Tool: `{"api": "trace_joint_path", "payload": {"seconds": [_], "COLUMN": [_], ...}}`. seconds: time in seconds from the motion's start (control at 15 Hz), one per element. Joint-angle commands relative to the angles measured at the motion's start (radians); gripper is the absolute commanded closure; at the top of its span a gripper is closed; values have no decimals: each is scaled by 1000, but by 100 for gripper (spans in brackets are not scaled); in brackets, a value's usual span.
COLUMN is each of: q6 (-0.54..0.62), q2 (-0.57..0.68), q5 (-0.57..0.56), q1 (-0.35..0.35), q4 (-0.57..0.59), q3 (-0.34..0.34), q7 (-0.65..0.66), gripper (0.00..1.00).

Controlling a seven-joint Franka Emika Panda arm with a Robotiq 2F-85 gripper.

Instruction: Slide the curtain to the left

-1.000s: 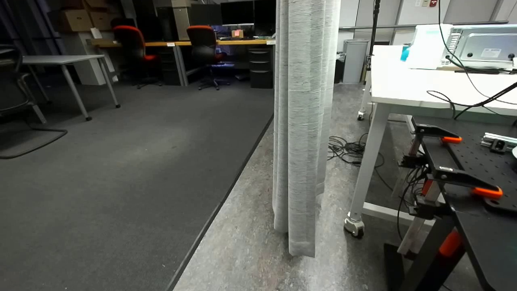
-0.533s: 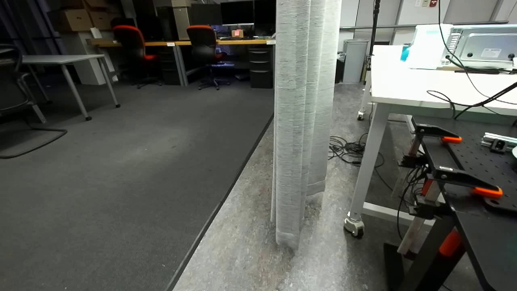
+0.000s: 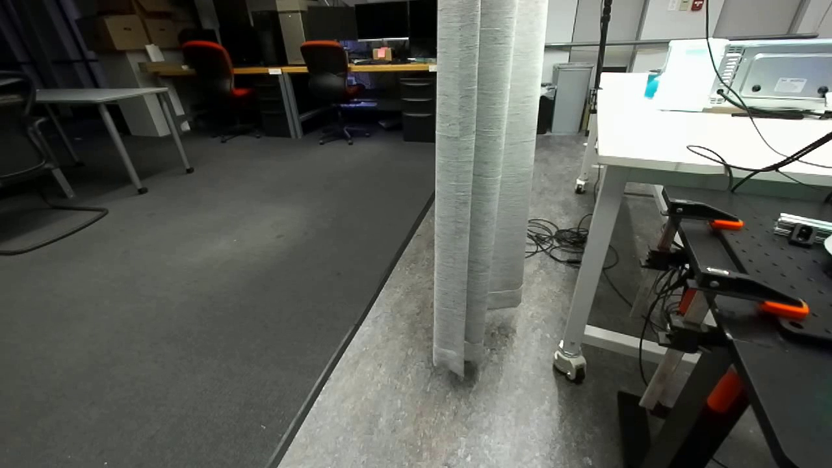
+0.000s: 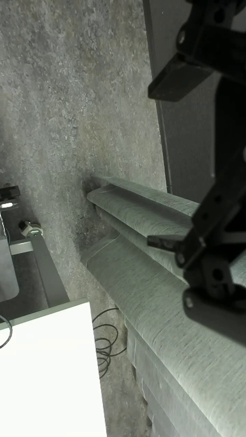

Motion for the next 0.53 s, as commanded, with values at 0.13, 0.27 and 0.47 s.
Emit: {"api": "trace_joint_path", "payload": {"seconds": [0.13,0.27,0.47], "q6": [-4,12,44], "q2": [2,2,4], "q5": [-10,-1,3], "q1": [14,22,11], "q4": [2,-2,-1], "q3": [-12,-26,-37], "q7": [9,-6,15], "gripper": [0,0,0]}}
